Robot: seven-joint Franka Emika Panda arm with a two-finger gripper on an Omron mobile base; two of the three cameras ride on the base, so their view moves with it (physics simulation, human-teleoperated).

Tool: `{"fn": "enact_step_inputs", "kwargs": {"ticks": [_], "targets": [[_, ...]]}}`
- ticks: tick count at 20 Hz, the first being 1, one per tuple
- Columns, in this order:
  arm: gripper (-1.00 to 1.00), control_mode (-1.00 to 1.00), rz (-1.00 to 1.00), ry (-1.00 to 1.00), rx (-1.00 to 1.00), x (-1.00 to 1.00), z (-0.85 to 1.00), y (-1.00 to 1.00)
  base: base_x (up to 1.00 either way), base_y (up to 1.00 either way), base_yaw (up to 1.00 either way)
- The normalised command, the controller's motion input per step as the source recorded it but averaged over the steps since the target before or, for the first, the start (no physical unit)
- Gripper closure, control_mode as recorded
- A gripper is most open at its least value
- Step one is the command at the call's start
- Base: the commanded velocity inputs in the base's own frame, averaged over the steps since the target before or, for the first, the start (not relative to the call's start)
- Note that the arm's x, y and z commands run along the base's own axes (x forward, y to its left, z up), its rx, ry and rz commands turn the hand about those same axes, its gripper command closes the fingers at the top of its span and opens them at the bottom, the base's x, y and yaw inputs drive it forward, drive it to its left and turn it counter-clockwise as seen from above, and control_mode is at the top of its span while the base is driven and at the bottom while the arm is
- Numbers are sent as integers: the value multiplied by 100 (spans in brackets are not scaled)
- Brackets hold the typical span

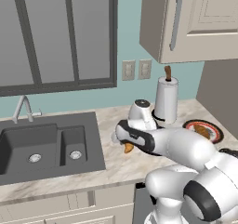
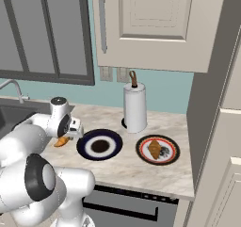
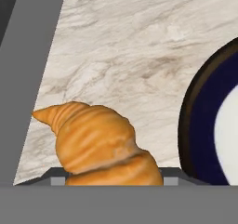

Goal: Place the pastries on the plates.

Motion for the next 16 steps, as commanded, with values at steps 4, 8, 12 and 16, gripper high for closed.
{"fn": "enact_step_inputs", "kwargs": {"ticks": [4,8,12,16], "targets": [[100,-100,-7,-3,0,30,0,-43,0,0,0],[100,-100,-3,-8,0,8,4,-52,0,0,0],[100,-100,0,-11,0,-3,7,-42,0,0,0],[100,-100,0,-10,-1,-3,0,-47,0,0,0]]}}
